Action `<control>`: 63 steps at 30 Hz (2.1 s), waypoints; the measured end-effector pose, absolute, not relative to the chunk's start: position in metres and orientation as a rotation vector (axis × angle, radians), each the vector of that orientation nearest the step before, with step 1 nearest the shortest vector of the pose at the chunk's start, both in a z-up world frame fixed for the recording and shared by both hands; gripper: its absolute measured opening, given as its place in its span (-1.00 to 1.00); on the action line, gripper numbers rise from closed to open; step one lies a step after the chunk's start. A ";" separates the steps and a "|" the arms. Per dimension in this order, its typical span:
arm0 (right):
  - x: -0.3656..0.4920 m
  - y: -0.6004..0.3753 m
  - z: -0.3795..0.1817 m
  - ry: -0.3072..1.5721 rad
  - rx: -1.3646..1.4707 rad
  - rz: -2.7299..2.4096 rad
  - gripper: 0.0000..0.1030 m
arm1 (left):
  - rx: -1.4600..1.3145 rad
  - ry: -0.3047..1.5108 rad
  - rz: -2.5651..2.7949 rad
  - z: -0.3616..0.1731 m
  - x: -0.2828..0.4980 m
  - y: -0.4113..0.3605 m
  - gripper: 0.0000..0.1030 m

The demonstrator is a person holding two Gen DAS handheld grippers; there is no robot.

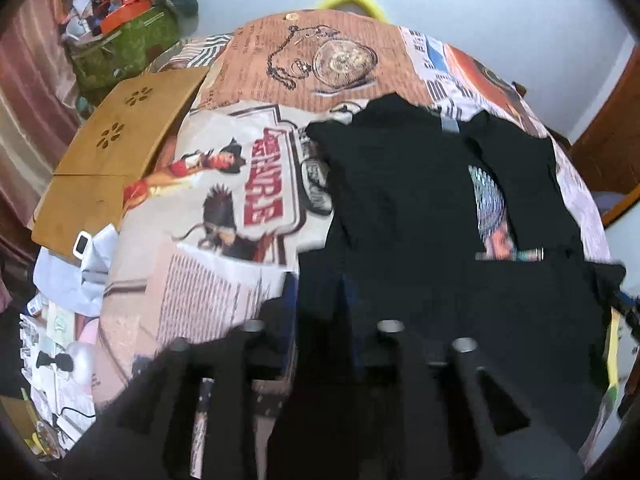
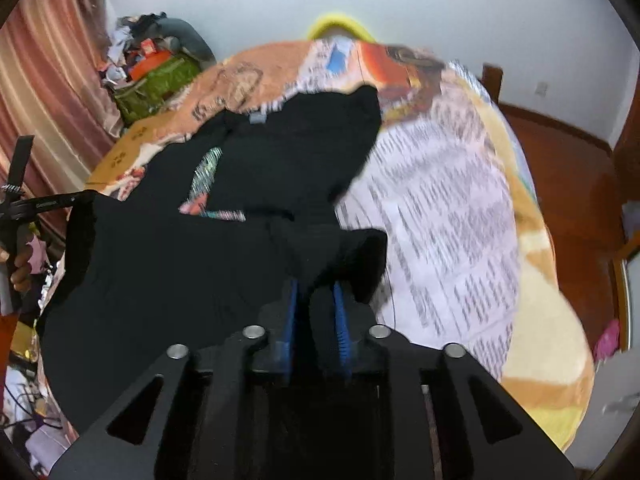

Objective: Fold small clothes

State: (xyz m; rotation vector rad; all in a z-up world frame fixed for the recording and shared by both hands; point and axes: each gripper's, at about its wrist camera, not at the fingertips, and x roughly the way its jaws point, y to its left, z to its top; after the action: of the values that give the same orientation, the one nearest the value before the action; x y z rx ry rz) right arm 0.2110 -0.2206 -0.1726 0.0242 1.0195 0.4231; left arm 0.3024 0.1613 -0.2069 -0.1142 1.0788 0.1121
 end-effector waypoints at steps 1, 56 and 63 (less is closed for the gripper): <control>0.209 -0.224 -0.172 1.022 0.023 0.420 -0.59 | -0.099 1.075 0.115 -0.207 0.295 0.162 -0.09; 0.178 -0.240 -0.077 0.814 0.017 0.477 -0.91 | -0.157 0.800 0.014 -0.086 0.216 0.152 -0.93; 0.224 -0.233 -0.052 0.723 0.025 0.441 -0.91 | -0.143 0.764 0.057 -0.063 0.275 0.156 -0.94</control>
State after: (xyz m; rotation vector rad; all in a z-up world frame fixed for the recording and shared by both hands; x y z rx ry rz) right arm 0.2241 -0.2328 -0.0515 0.0251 0.7226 0.4410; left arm 0.2754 0.1561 -0.0628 -0.1425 0.7641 0.0571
